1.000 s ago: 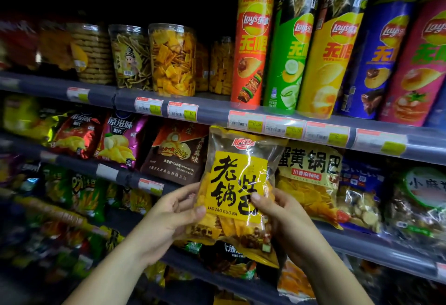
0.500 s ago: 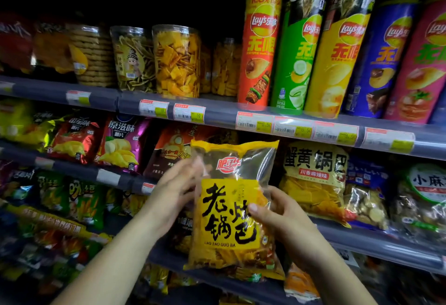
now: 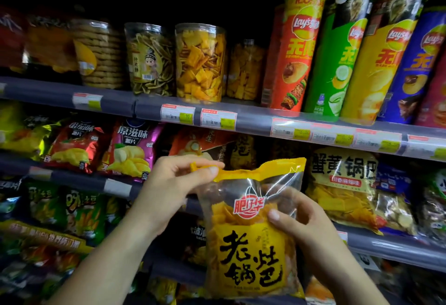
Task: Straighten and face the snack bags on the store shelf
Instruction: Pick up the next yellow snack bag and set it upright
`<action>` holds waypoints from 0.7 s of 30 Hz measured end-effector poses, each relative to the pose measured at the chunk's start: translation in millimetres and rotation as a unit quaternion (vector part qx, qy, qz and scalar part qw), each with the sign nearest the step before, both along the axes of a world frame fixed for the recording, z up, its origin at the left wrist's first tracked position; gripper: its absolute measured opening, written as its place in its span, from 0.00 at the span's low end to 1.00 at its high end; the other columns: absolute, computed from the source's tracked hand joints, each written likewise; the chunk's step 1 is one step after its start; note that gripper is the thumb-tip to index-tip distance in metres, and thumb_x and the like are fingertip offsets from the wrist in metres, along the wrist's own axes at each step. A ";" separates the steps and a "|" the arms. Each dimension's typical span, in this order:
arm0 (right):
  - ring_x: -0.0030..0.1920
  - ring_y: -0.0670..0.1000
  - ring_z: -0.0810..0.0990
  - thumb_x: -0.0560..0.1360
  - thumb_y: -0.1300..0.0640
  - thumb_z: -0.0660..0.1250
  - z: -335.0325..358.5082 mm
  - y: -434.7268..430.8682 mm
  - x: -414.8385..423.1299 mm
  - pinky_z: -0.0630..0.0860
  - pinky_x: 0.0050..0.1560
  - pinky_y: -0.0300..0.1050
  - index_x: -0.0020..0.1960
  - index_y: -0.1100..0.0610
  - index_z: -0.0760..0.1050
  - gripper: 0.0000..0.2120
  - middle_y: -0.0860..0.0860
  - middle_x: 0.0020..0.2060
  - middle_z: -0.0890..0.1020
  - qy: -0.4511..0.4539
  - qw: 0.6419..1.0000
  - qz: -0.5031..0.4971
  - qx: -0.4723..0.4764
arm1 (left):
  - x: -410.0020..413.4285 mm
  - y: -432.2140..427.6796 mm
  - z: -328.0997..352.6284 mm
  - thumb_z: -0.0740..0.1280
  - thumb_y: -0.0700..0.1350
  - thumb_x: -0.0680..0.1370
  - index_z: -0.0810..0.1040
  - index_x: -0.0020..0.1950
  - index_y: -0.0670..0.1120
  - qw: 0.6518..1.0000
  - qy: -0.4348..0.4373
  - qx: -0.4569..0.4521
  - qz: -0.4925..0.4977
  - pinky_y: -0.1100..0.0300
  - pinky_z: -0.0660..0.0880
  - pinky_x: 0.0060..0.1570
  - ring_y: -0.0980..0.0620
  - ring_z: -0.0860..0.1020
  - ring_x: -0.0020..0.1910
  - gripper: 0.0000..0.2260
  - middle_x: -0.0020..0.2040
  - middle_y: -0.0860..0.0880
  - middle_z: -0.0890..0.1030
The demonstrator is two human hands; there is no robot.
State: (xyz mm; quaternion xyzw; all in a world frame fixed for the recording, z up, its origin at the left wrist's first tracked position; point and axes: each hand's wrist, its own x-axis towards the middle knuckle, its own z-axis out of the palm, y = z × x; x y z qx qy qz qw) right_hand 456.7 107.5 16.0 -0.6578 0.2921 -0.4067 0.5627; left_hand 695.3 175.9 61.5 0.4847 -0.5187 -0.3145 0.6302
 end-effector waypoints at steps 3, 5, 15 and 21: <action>0.55 0.58 0.88 0.51 0.34 0.83 3.8 0.7 4.9 0.83 0.57 0.59 0.57 0.45 0.83 0.37 0.55 0.55 0.88 -0.001 1.000 0.016 -0.011 | 18.8 2.7 3.8 0.75 0.48 0.65 0.89 0.42 0.48 0.999 -0.039 -0.003 0.035 0.56 0.83 0.44 0.48 0.87 0.41 0.08 0.40 0.45 0.88; 0.54 0.58 0.88 0.51 0.35 0.84 4.3 0.5 7.3 0.83 0.55 0.57 0.57 0.47 0.83 0.38 0.56 0.55 0.88 -0.007 0.999 0.034 -0.007 | 26.1 0.0 4.8 0.75 0.48 0.65 0.89 0.42 0.45 1.000 -0.021 0.012 0.009 0.57 0.82 0.41 0.48 0.86 0.39 0.10 0.39 0.44 0.88; 0.39 0.56 0.87 0.51 0.42 0.87 -3.9 -14.4 4.9 0.83 0.39 0.46 0.43 0.59 0.82 0.30 0.60 0.40 0.86 -0.070 0.992 0.087 0.059 | 34.8 -21.2 8.8 0.67 0.42 0.75 0.85 0.55 0.39 0.989 0.054 0.054 -0.126 0.59 0.83 0.34 0.41 0.86 0.44 0.12 0.49 0.37 0.86; 0.49 0.65 0.86 0.53 0.42 0.86 -8.4 -22.7 -7.8 0.84 0.49 0.55 0.59 0.65 0.81 0.43 0.69 0.52 0.85 -0.083 0.991 0.055 0.090 | 33.1 -35.8 11.2 0.62 0.40 0.79 0.83 0.58 0.38 0.985 0.076 0.038 -0.149 0.55 0.85 0.41 0.41 0.87 0.42 0.14 0.44 0.34 0.86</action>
